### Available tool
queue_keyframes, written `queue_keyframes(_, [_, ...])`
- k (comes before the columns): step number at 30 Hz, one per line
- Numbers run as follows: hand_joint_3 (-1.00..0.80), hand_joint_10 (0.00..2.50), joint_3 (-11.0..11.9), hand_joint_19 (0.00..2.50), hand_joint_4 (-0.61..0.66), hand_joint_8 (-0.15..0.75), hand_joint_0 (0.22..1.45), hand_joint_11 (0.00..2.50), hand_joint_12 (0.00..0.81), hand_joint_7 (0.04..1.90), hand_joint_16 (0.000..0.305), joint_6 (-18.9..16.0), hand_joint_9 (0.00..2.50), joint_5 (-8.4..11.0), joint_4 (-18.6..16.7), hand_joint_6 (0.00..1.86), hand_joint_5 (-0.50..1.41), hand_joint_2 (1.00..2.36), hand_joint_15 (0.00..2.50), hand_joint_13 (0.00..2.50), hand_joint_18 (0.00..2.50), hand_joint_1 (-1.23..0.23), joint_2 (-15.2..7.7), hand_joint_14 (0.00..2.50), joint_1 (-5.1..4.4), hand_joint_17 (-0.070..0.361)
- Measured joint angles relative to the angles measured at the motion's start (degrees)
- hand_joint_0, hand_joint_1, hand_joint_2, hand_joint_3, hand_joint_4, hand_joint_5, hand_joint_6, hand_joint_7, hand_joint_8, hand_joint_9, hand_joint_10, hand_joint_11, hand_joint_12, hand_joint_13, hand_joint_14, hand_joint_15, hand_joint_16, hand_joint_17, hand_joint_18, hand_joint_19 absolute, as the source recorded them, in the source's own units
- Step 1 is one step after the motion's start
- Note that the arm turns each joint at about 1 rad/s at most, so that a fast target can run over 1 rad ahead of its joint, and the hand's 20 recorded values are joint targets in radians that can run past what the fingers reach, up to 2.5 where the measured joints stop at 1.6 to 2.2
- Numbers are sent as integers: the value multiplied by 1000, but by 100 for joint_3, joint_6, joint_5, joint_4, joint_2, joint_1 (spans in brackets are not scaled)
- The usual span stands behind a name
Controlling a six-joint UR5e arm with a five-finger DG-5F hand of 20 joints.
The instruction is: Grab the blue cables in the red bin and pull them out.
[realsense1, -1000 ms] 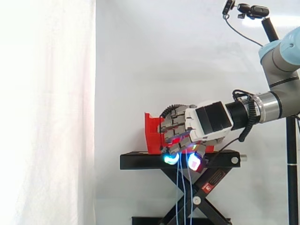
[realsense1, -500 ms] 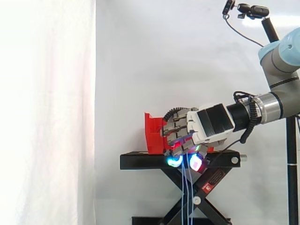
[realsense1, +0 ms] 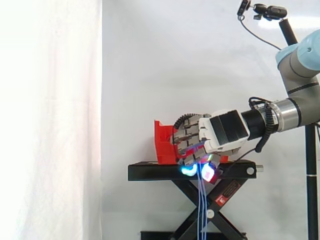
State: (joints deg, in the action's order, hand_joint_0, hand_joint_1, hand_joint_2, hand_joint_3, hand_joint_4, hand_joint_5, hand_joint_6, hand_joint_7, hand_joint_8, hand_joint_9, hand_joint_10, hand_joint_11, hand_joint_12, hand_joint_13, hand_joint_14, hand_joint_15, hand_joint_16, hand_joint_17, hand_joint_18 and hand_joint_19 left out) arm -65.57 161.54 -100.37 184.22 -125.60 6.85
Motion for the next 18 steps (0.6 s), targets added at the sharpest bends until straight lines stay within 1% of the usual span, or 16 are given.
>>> queue_keyframes(4, [-1000, 23, 0, 632, 10, 253, 813, 953, 348, 829, 44, 4, 747, 0, 0, 153, 883, 1000, 567, 614, 575, -853, 0, 21, -5, 98])
queue_keyframes(18, [-1000, 23, 0, 636, -2, 249, 883, 929, 340, 813, 42, 5, 766, 0, -11, 211, 894, 1000, 563, 631, 589, -789, 0, 21, -31, 94])
